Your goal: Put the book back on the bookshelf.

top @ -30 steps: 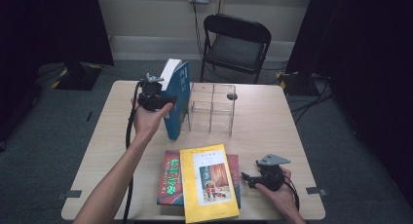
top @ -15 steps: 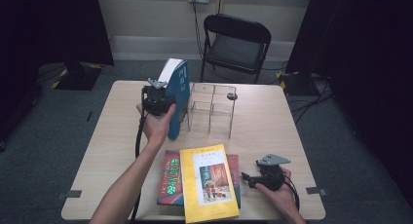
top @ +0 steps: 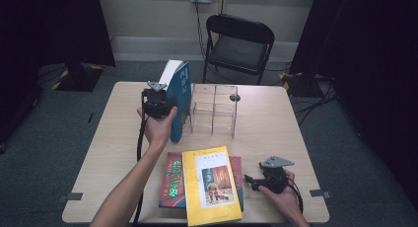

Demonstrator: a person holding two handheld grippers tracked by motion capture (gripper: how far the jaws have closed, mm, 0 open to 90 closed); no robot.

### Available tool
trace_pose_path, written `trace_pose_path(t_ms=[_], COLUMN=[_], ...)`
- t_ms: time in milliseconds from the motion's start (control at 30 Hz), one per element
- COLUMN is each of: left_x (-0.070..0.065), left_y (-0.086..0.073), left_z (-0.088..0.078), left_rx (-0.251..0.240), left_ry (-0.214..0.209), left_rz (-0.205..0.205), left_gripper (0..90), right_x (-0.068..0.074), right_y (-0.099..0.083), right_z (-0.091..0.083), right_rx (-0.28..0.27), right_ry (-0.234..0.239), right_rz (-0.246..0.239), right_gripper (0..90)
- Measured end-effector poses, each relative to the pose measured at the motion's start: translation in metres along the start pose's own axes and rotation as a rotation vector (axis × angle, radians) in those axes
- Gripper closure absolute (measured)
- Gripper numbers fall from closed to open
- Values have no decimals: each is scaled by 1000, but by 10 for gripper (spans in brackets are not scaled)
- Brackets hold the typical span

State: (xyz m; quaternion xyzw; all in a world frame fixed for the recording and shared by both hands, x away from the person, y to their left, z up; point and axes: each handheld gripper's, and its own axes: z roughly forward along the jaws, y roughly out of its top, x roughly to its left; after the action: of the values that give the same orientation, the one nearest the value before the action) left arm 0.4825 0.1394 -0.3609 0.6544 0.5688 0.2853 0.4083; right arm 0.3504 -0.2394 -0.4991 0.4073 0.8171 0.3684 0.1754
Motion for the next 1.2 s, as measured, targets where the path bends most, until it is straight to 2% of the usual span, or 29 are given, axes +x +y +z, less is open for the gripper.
trace_pose_path(t_ms=[67, 200, 300, 367, 467, 567, 600, 633, 667, 767, 867, 933, 967, 1033, 1067, 1133, 1200], left_x=[1, 6, 9, 11, 13, 16, 19, 20, 22, 30, 36, 37, 38, 37, 36, 30, 24], left_y=[0, 1, 0, -1, -4, -11, -14, -17, -20, -29, -42, -53, -58, -69, -76, -86, -96], left_z=[0, -3, -7, -12, -24, -35, -39, -42, -46, -54, -62, -68, -70, -76, -79, -84, -87], left_rx=[0, -10, -24, -35, -58, -78, -76, -78, -81, -67, -49, -32, -19, -4, 9, 34, 58], left_ry=[-13, -64, -92, -120, -160, -196, -203, -199, -202, -248, -295, -313, -352, -384, -410, -430, -456], left_rz=[2, -8, 2, -2, 21, 29, 23, 39, 50, 27, 31, 60, 73, 71, 82, 115, 129], left_gripper=[599, 552, 519, 471, 407, 381, 379, 371, 373, 389, 447, 493, 543, 573, 578, 589, 581], right_x=[0, 0, 0, 0, 0, 0, 0, 0, 0, 1, 4, 7, 9, 13, 15, 19, 24], right_y=[0, 0, 0, 0, 0, 0, 0, 0, 1, 5, 12, 19, 22, 31, 36, 46, 55], right_z=[0, 0, 0, 0, 0, 0, 0, 0, 0, -2, -7, -14, -16, -23, -27, -34, -38], right_rx=[0, 0, 1, 0, -1, -1, 0, 3, 9, 15, -9, -41, -52, -86, -103, -143, -163], right_ry=[-1, 0, -1, 0, 2, 2, 0, 0, 1, 11, 10, 20, 17, 35, 38, 67, 93], right_rz=[-2, 0, -1, 0, 3, 3, 0, -2, 1, 21, 23, 21, 18, 19, 20, 25, 30], right_gripper=[219, 219, 219, 219, 219, 215, 213, 216, 220, 230, 266, 286, 304, 336, 348, 389, 413])
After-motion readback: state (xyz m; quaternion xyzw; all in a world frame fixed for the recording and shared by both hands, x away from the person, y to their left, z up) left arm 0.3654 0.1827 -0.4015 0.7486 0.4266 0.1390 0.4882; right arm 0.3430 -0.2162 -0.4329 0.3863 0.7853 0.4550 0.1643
